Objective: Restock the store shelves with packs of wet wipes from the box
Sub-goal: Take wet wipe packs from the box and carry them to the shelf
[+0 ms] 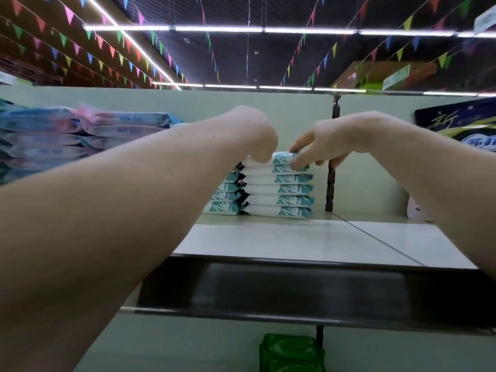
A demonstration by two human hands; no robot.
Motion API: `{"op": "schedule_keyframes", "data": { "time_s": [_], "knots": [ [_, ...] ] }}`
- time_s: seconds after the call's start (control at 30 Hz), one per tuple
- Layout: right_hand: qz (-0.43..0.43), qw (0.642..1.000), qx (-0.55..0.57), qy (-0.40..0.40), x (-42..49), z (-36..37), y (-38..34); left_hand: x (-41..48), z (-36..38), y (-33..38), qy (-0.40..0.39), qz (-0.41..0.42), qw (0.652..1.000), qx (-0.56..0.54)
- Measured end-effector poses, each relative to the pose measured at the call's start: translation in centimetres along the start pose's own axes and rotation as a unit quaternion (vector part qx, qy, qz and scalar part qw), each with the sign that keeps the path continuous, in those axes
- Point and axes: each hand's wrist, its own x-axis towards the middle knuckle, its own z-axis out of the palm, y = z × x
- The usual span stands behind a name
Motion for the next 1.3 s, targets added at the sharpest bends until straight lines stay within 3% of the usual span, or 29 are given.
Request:
{"op": "schedule_keyframes", "data": {
  "time_s": [0.2, 0.6, 0.87, 1.1, 1.3],
  "knots": [
    [-0.033, 0.991, -0.128, -0.007, 0.9, 0.5, -1.6, 0.4, -0.2, 0.4, -0.017, -0.017, 1.0, -0.016],
    [-0.04, 0.992, -0.12, 0.029, 0.3, 1.1, -1.8, 2.9, 1.6, -1.0, -0.071, -0.025, 0.986, -0.149],
    [-0.035, 0.986, -0.155, 0.046, 1.5, 1.4, -2.3, 2.7, 2.0, -1.1, -0.093, -0.01, 0.986, -0.142],
    [-0.032, 0.988, -0.136, 0.063, 1.3, 2.1, -2.1, 1.2, 2.2, -0.4, -0.036, -0.012, 0.99, -0.138],
    [-0.039, 0.988, -0.131, 0.066, -0.2, 1.3, -2.2, 1.0, 2.3, -1.1, 0.018, -0.029, 0.979, -0.199]
  ]
}}
